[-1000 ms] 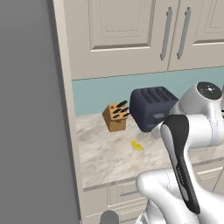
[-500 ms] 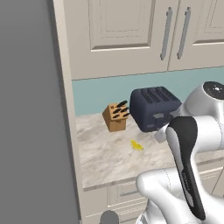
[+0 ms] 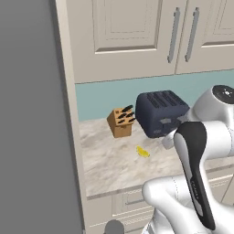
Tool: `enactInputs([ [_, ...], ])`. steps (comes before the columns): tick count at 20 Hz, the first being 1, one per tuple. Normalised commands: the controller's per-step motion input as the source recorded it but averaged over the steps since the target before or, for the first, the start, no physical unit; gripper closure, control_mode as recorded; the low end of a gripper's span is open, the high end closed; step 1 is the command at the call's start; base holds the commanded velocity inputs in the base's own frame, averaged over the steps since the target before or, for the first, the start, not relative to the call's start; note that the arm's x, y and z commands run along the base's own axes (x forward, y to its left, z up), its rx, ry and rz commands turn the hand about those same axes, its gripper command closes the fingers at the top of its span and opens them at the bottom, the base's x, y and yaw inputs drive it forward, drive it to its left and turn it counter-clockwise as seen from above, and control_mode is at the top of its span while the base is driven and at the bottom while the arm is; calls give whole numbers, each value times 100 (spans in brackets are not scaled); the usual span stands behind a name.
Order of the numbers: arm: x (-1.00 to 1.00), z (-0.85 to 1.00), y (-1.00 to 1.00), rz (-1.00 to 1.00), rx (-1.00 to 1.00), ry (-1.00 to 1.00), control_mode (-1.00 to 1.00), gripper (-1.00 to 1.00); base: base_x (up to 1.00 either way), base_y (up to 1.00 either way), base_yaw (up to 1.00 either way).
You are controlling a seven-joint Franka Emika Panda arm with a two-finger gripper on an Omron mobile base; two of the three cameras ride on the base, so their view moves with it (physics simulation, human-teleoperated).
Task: Open the fridge, remove the banana, lemon wedge, and fish, and place them on any counter.
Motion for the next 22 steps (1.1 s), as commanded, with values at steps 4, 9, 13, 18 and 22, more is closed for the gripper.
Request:
enactInputs([
  [4,-2,0,0,0,0,0,100,-100,-19,0,0],
  [9,0,0,0,0,0,0,100,-100,-92,0,0],
  [13,0,0,0,0,0,0,100,-100,-100,0,0],
  [18,0,0,0,0,0,0,100,-100,-99,1,0],
  [22,0,0,0,0,0,0,100,-100,-68,18,0],
])
